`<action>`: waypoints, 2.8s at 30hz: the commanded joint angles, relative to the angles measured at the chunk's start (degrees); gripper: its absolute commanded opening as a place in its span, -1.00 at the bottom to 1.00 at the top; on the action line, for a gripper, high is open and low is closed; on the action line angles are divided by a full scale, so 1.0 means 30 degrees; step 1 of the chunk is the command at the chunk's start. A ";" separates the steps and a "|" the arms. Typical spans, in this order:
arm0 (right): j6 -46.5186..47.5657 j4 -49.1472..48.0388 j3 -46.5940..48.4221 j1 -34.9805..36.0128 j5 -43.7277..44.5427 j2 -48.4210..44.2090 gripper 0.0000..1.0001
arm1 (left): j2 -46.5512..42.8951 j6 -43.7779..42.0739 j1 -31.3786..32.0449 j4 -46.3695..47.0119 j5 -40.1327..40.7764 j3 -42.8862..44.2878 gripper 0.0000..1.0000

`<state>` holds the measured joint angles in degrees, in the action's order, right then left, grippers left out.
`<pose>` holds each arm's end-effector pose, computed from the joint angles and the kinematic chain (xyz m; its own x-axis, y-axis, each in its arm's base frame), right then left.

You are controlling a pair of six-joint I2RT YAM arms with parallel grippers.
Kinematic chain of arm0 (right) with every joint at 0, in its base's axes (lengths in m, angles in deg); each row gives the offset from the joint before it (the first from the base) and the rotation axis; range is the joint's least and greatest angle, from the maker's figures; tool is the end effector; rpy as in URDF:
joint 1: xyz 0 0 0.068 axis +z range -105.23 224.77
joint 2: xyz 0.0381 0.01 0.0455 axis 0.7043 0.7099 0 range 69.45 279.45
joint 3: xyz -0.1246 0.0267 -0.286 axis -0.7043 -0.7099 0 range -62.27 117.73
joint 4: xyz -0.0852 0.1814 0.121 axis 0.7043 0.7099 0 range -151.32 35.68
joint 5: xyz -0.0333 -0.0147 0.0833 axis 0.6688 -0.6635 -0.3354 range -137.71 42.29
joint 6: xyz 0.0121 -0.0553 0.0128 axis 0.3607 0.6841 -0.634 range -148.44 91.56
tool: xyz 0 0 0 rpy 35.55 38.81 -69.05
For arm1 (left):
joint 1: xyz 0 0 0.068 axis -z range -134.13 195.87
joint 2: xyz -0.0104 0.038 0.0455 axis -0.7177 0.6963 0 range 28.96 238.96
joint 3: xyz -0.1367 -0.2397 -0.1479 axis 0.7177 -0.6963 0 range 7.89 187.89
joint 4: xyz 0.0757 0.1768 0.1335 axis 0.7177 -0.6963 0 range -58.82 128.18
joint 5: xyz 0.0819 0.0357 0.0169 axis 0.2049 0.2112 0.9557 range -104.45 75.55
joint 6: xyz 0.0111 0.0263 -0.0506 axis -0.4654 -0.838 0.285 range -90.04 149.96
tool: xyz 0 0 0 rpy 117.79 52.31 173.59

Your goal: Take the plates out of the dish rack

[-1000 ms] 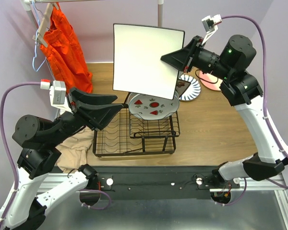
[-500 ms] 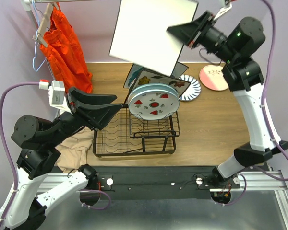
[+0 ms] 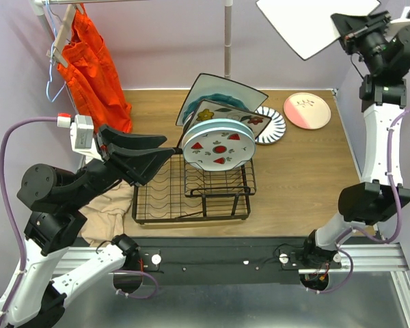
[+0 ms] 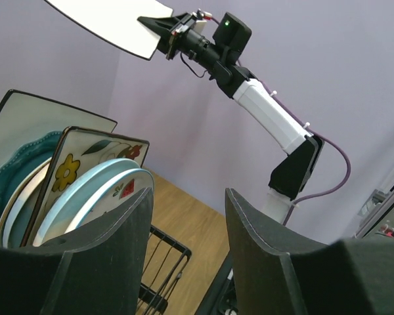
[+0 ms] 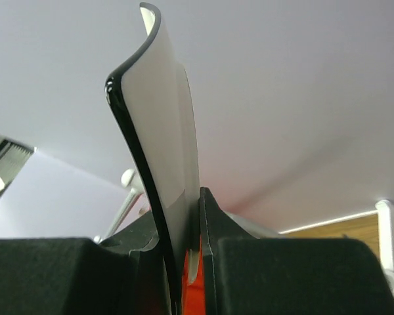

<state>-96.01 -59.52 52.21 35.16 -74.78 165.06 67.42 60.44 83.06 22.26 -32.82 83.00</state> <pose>0.3390 -0.0382 0.5765 -0.1487 0.8600 -0.4882 -0.3745 0.4079 0.8327 0.0113 -0.0251 0.5204 -0.1672 -0.4774 -0.8626 0.8398 0.3894 -0.3783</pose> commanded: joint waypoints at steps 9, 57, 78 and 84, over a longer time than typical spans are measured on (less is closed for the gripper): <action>-0.1531 -0.4937 -0.8762 -0.3124 0.1991 -0.6056 -0.99 | -0.0016 -0.0784 -0.0063 -0.0200 0.0527 -0.0428 0.14; 0.8432 0.0308 -2.4507 -0.8633 0.3340 -1.1219 -0.99 | -0.0427 -0.0873 -0.0092 0.1909 -0.1230 -0.3123 0.14; 0.8226 -0.3385 -2.6761 -1.0566 0.0995 -0.7233 -0.31 | -0.0485 -0.0990 -0.0063 0.2260 -0.1024 -0.3181 0.13; 0.8607 -0.3443 -2.6967 -1.0977 0.0996 -0.6355 -0.22 | -0.0310 -0.0990 -0.0063 0.2495 -0.1142 -0.3328 0.13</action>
<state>-71.44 -64.74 -28.53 3.25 -70.08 144.39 66.35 58.25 83.06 27.88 -35.35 73.74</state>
